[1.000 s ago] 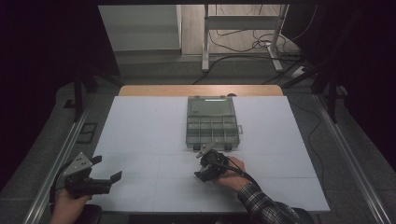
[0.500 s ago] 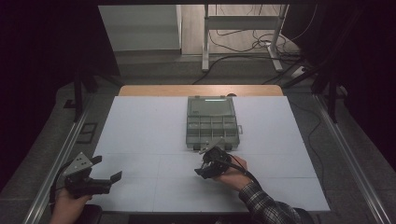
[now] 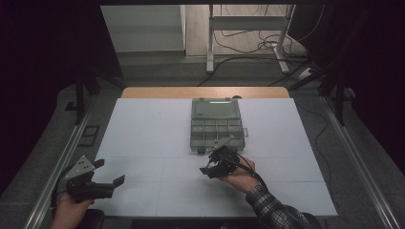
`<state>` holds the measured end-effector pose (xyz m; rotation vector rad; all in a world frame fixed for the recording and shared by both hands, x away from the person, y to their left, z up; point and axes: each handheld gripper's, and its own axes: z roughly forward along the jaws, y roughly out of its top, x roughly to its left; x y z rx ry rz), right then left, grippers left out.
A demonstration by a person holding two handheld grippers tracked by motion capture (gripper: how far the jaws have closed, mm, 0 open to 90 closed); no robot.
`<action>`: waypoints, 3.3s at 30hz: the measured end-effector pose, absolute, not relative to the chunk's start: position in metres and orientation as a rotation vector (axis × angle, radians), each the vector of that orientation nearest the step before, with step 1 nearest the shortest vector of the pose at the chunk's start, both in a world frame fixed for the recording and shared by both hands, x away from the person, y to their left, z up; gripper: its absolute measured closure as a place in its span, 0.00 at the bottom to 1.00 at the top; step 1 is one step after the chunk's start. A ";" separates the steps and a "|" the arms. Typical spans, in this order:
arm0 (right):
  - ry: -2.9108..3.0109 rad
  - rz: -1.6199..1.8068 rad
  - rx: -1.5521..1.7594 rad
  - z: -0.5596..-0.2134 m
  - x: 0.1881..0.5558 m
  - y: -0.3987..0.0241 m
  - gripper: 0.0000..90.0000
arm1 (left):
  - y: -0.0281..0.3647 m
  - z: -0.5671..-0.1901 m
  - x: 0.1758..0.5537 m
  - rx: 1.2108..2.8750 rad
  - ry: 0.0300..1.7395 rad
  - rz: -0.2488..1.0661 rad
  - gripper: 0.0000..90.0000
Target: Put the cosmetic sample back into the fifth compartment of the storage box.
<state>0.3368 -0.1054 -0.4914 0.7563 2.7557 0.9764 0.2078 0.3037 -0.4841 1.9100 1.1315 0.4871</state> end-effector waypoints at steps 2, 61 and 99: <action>2.748 0.987 0.763 -0.490 0.338 -0.106 0.44 | 0.304 -0.484 0.208 1.909 1.132 0.486 0.02; 2.645 1.107 0.836 -0.471 0.391 -0.084 0.44 | 0.303 -0.484 0.208 1.913 1.134 0.482 0.02; 2.638 1.046 0.876 -0.486 0.426 -0.060 0.44 | 0.303 -0.484 0.208 1.917 1.128 0.483 0.02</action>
